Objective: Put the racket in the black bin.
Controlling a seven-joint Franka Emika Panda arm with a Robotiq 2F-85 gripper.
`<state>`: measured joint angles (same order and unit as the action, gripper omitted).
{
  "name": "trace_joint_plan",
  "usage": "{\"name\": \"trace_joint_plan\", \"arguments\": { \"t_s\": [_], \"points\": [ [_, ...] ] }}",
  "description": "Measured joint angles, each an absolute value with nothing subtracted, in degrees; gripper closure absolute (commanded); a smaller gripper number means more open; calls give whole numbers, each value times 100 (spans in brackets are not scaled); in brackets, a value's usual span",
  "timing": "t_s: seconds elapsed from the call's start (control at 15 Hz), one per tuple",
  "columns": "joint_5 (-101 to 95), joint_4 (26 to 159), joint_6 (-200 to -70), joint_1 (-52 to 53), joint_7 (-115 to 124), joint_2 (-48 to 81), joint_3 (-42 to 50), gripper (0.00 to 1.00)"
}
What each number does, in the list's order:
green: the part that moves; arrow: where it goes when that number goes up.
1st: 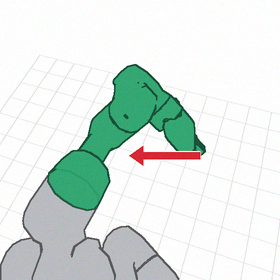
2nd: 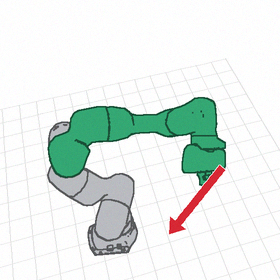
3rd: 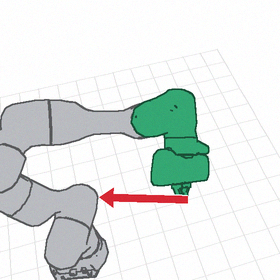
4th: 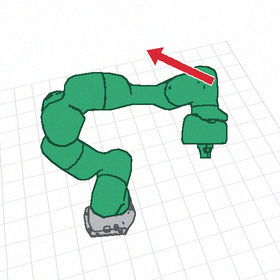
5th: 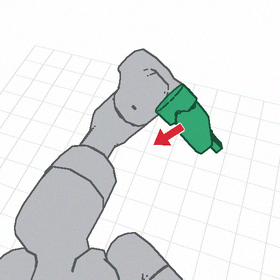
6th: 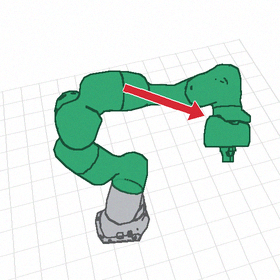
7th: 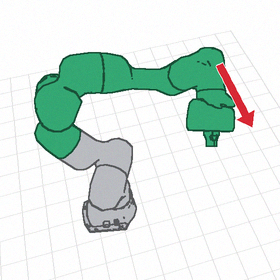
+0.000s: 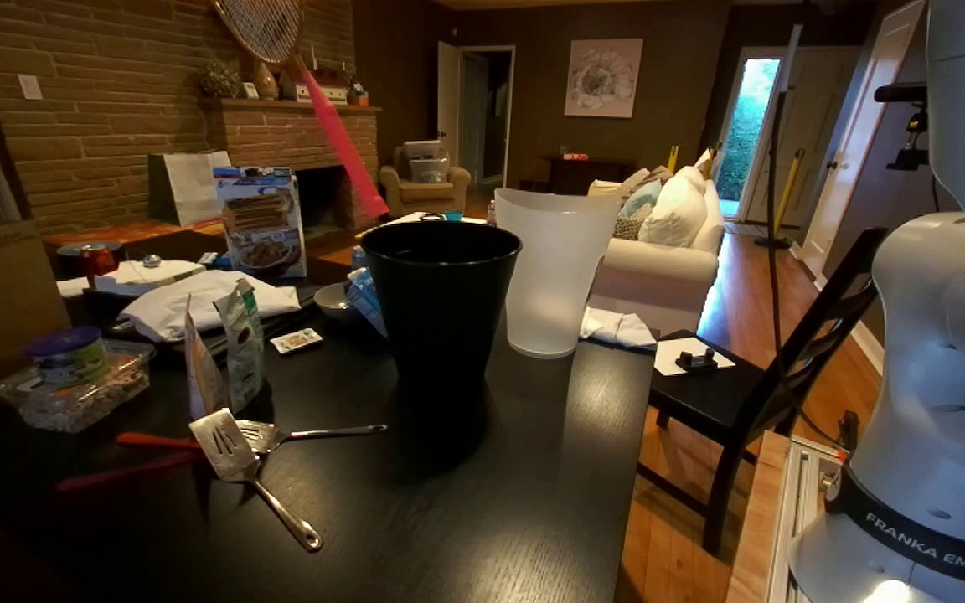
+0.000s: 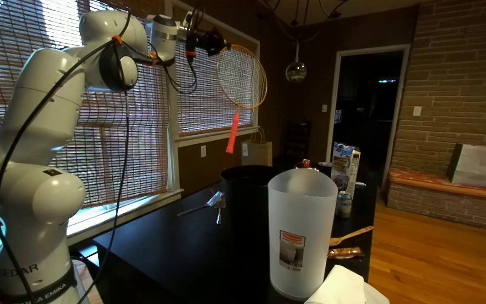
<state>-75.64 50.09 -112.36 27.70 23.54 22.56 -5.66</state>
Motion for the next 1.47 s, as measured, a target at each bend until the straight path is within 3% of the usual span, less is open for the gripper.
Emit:
{"name": "trace_joint_plan", "arguments": {
  "t_s": [1.47],
  "points": [
    [-7680, 5906, -11758, 2418, 2769, 1901, -168, 97]
  ]
}}
